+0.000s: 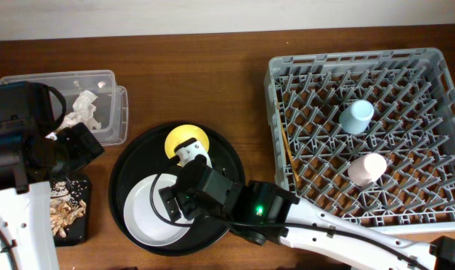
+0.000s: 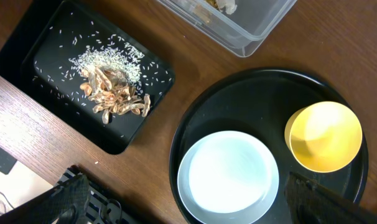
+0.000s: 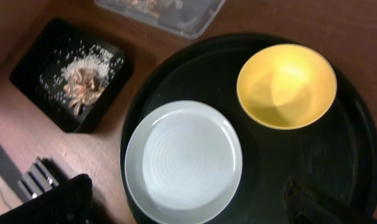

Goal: Sort waste into correct bins and load items into the dishwasher rack
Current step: 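Move the right gripper to the yellow bowl and grasp its rim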

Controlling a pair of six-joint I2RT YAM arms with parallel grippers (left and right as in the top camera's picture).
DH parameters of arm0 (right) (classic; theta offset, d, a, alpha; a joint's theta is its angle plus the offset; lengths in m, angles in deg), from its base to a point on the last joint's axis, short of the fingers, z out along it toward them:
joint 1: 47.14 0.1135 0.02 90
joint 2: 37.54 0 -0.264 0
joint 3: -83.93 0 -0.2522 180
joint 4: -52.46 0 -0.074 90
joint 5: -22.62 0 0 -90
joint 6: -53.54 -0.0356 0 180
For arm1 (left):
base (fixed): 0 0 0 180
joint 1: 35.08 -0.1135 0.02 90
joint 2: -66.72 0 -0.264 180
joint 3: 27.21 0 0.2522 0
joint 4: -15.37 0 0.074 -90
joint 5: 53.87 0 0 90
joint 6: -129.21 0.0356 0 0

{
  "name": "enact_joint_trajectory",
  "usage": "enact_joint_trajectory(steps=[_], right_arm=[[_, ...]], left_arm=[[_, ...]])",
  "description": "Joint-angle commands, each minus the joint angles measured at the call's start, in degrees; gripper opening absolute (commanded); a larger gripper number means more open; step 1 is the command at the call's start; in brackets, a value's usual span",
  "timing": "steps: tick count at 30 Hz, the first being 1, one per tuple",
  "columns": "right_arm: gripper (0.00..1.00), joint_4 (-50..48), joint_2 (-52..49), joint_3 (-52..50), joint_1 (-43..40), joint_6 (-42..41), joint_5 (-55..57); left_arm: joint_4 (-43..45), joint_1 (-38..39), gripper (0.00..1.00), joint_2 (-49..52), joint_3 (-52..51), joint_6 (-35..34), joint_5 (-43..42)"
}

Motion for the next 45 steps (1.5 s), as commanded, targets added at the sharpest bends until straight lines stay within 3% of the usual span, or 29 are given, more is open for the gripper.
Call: enact_joint_trajectory(steps=[1, 5, 10, 13, 17, 19, 22, 24, 27, 29, 33, 37, 40, 45], right_arm=[[0.98, -0.68, -0.22, 0.96, -0.39, -0.33, 4.87], [0.98, -1.05, -0.59, 0.76, -0.42, 0.98, 4.98], [0.98, -9.97, -5.51, 0.76, -0.76, 17.27, 4.96], [0.98, -10.93, -10.19, 2.45, -3.50, 20.70, 4.39], [0.99, -2.25, -18.12, 12.04, -10.54, 20.52, -8.41], [1.00, 6.99, -23.87, 21.11, -14.67, 18.69, -16.02], [0.93, 19.50, -32.46, 34.32, -18.86, 17.75, -25.62], [0.93, 25.66, -37.83, 42.12, -19.93, 18.08, -26.62], [1.00, 27.15, -41.75, 46.95, -18.97, 19.06, -26.62], [1.00, 25.73, -42.58, 47.04, -17.33, 19.04, -25.70], [0.90, 23.45, -44.37, 46.97, -13.16, 14.08, -10.88], [0.68, 20.85, -47.12, 46.86, -9.62, 12.04, -3.76], [0.56, 20.41, -49.27, 46.86, -7.89, 4.87, 3.34], [0.56, 20.09, -51.56, 46.86, -7.10, 1.84, 7.43]], left_arm=[[-0.04, -0.35, 0.99, -0.70, 0.61, -0.52, -0.20], [-0.04, -0.35, 0.99, -0.70, 0.61, -0.52, -0.20], [-0.04, -0.35, 0.99, -0.70, 0.61, -0.52, -0.20], [-0.04, -0.35, 0.99, -0.70, 0.61, -0.52, -0.20], [-0.04, -0.35, 0.99, -0.70, 0.61, -0.52, -0.20], [-0.04, -0.35, 0.99, -0.70, 0.61, -0.52, -0.20], [-0.04, -0.35, 0.99, -0.70, 0.61, -0.52, -0.20], [-0.04, -0.35, 0.99, -0.70, 0.61, -0.52, -0.20], [-0.04, -0.35, 0.99, -0.70, 0.61, -0.52, -0.20], [-0.04, -0.35, 0.99, -0.70, 0.61, -0.52, -0.20], [-0.04, -0.35, 0.99, -0.70, 0.61, -0.52, -0.20], [-0.04, -0.35, 0.99, -0.70, 0.61, -0.52, -0.20], [-0.04, -0.35, 0.99, -0.70, 0.61, -0.52, -0.20], [-0.04, -0.35, 0.99, -0.70, 0.61, -0.52, -0.20]])
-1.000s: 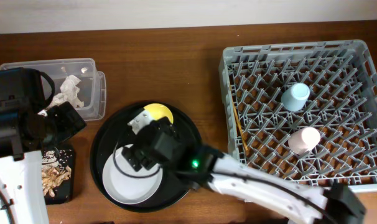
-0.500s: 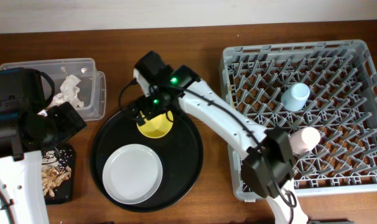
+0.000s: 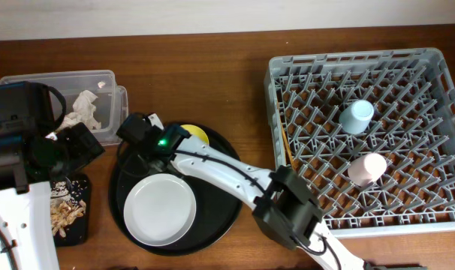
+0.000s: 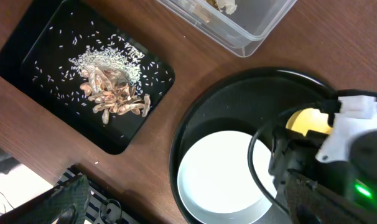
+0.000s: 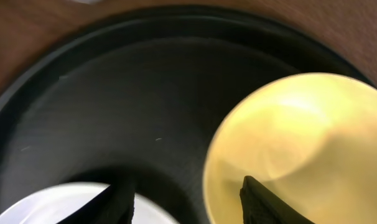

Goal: Sort waste into correct bins and load items into the dishwasher rack
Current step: 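Move the right gripper to the yellow bowl and grasp its rim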

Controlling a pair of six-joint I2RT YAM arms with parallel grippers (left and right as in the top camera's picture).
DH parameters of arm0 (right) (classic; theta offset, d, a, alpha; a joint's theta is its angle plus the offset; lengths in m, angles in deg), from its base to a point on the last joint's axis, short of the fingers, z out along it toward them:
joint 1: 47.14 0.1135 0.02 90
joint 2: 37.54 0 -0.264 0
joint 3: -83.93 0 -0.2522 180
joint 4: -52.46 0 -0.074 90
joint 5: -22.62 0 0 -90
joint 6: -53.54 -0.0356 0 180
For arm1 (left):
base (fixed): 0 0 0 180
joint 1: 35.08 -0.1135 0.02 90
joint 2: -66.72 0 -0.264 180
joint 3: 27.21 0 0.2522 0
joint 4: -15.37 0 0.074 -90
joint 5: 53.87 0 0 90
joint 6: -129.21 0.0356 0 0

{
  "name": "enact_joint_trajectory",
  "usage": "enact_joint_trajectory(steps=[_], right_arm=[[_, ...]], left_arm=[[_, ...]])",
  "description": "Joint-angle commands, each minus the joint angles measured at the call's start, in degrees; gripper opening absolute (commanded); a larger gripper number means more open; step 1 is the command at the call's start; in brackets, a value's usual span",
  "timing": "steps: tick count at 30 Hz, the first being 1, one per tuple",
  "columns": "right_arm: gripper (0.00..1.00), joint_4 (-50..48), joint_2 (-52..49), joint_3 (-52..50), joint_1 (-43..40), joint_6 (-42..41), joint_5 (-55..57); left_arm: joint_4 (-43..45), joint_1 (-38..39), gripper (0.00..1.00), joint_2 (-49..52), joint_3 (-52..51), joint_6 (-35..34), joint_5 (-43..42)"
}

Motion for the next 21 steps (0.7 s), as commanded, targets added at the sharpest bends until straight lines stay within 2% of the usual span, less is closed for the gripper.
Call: enact_joint_trajectory(steps=[1, 7, 21], right_arm=[[0.56, -0.11, -1.42, 1.16, 0.13, -3.52, 6.12], [0.49, 0.44, -1.55, -0.13, 0.20, -3.54, 6.21], [0.46, -0.76, -1.66, -3.80, 1.42, -3.61, 3.02]], left_arm=[[-0.02, -0.35, 0.99, -0.70, 0.61, -0.52, -0.20], [-0.02, -0.35, 0.99, -0.70, 0.61, -0.52, -0.20], [-0.02, -0.35, 0.99, -0.70, 0.61, -0.52, -0.20]])
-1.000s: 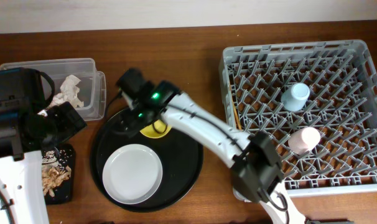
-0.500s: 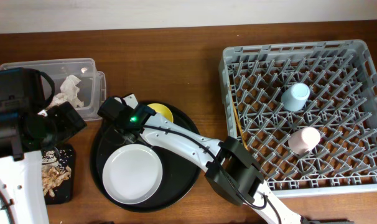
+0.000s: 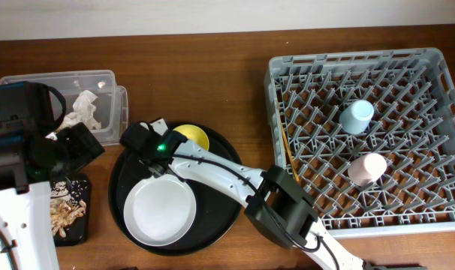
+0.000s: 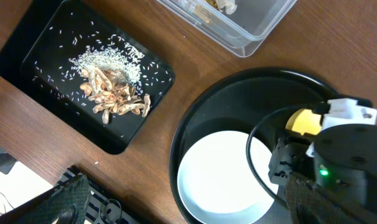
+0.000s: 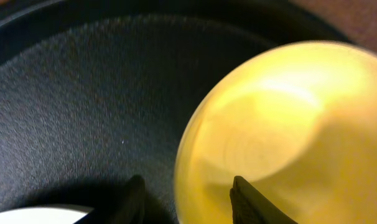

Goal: Sort waste into correct bins and load items into the dishwasher rack
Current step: 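Move the right gripper to the yellow bowl and grasp its rim, then lift the yellow bowl and carry it to the rack's upper right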

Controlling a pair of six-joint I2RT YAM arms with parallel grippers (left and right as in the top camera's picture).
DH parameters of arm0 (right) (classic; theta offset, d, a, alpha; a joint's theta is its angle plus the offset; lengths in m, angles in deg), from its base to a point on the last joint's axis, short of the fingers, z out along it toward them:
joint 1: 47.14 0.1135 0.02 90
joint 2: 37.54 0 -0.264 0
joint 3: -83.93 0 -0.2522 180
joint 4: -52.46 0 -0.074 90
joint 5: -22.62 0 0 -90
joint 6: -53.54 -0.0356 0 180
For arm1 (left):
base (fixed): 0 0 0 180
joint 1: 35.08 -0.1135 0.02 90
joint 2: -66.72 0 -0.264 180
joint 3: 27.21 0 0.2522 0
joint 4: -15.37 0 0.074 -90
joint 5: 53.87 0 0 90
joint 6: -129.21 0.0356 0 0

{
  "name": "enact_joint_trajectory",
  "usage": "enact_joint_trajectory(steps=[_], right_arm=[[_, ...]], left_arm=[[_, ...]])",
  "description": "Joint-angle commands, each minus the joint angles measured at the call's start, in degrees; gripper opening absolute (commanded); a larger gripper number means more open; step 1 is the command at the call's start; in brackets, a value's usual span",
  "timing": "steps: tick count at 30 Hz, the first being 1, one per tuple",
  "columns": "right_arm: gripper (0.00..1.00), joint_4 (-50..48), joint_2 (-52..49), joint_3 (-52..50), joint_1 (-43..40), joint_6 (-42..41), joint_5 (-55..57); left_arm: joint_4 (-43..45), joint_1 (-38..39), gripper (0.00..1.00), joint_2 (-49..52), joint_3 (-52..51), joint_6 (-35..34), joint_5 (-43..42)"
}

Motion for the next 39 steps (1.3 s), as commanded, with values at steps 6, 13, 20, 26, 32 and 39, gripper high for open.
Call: enact_joint_trajectory(steps=[6, 13, 20, 26, 32, 39], right_arm=[[0.30, 0.50, -0.44, -0.96, 0.79, -1.31, -0.04], [0.04, 2.05, -0.07, 0.07, 0.61, -2.43, -0.13], [0.04, 10.45, 1.77, 9.49, -0.94, -2.43, -0.11], [0.04, 22.73, 7.43, 21.97, -6.43, -3.67, 1.05], [0.04, 31.87, 16.26, 25.83, -16.11, -2.91, 1.60], [0.04, 35.80, 25.20, 25.83, -35.32, 9.22, -10.21]], left_arm=[[-0.02, -0.35, 0.99, -0.70, 0.61, -0.52, -0.20], [-0.02, -0.35, 0.99, -0.70, 0.61, -0.52, -0.20], [-0.02, -0.35, 0.99, -0.70, 0.61, -0.52, -0.20], [-0.02, -0.35, 0.99, -0.70, 0.61, -0.52, -0.20], [-0.02, -0.35, 0.99, -0.70, 0.61, -0.52, -0.20], [-0.02, -0.35, 0.99, -0.70, 0.61, -0.52, -0.20]])
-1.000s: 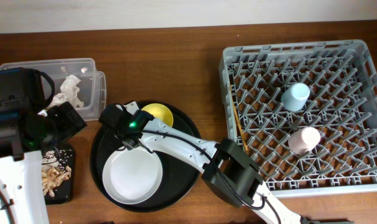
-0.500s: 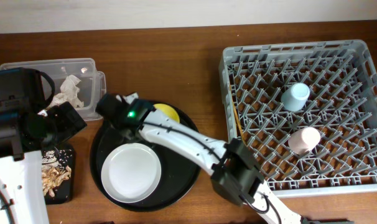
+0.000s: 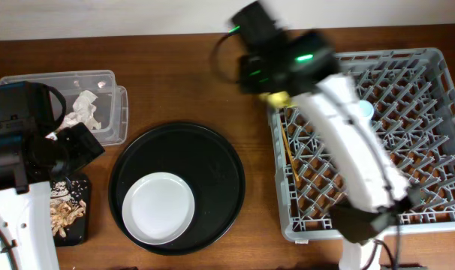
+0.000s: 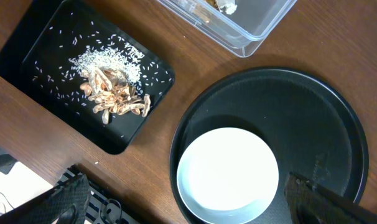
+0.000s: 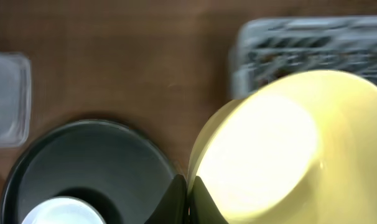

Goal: Sort waste into correct bins and load items into the dishwasher rack
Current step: 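Lift the yellow bowl and carry it to the rack's upper right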

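My right gripper [image 5: 188,188] is shut on the rim of the yellow bowl [image 5: 282,149] and holds it in the air. In the overhead view the yellow bowl [image 3: 275,97] hangs at the near left corner of the grey dishwasher rack [image 3: 408,82]. A white plate [image 3: 158,208] lies on the round black tray [image 3: 212,172]. My left gripper [image 4: 185,194] hovers open above the white plate [image 4: 228,174], holding nothing.
A clear bin [image 3: 111,112] with crumpled paper stands at the back left. A small black tray [image 4: 27,59] of rice and food scraps sits at the left. A light blue cup [image 3: 366,111] stands in the rack, partly behind my right arm.
My right gripper was low on the black tray at the yellow bowl's rim. It now holds the bowl lifted and far to the right, at the rack's corner. The left arm is unmoved.
First my right gripper hovered open above the tray with the plate and yellow bowl. Then it was down beside the bowl, its fingers astride the rim. After that they closed in on the rim, and now the bowl is off the tray by the rack.
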Controlling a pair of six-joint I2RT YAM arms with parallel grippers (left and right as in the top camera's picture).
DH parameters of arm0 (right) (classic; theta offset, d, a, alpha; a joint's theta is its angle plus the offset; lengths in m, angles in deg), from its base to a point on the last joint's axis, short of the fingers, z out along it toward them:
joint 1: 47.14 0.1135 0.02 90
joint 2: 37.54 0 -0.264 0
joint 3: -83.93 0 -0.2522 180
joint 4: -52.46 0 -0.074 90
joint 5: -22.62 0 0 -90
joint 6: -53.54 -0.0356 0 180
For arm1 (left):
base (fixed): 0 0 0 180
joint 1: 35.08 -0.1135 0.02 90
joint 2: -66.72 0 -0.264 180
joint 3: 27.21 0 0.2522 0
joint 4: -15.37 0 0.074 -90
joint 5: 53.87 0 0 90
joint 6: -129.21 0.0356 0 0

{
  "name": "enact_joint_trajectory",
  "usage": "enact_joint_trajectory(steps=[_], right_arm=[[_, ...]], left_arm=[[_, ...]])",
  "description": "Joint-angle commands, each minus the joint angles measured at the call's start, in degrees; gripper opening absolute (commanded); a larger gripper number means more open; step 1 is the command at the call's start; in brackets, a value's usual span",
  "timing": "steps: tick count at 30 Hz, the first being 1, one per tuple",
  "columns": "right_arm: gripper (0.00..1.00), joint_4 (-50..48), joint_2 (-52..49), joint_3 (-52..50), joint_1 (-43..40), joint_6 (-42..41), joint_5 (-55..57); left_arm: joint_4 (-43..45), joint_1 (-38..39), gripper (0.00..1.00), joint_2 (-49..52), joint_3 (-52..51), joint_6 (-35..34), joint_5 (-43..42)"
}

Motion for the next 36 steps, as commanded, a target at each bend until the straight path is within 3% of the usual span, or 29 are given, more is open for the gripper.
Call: enact_joint_trajectory(steps=[1, 4, 9, 16, 23, 31, 36], right_arm=[[0.04, 0.37, 3.39, 0.85, -10.58, 9.88, -11.65], [0.04, -0.59, 2.99, 0.35, -22.08, 18.86, -27.76], [0.04, -4.79, 0.98, -1.92, -33.94, 29.62, -53.18], [0.04, -9.75, -8.26, -1.97, -42.73, 30.56, -72.78], [0.04, -14.99, -20.20, -1.95, -45.57, 30.10, -88.98], [0.04, -16.90, -29.64, -1.97, -47.84, 24.96, -95.82], [0.04, -13.27, -29.77, -2.05, -49.29, 19.32, -84.02]], left_arm=[[-0.02, -0.35, 0.99, -0.70, 0.61, -0.52, -0.20], [-0.02, -0.35, 0.99, -0.70, 0.61, -0.52, -0.20], [-0.02, -0.35, 0.99, -0.70, 0.61, -0.52, -0.20], [-0.02, -0.35, 0.99, -0.70, 0.61, -0.52, -0.20], [-0.02, -0.35, 0.99, -0.70, 0.61, -0.52, -0.20], [-0.02, -0.35, 0.99, -0.70, 0.61, -0.52, -0.20], [-0.02, -0.35, 0.99, -0.70, 0.61, -0.52, -0.20]])
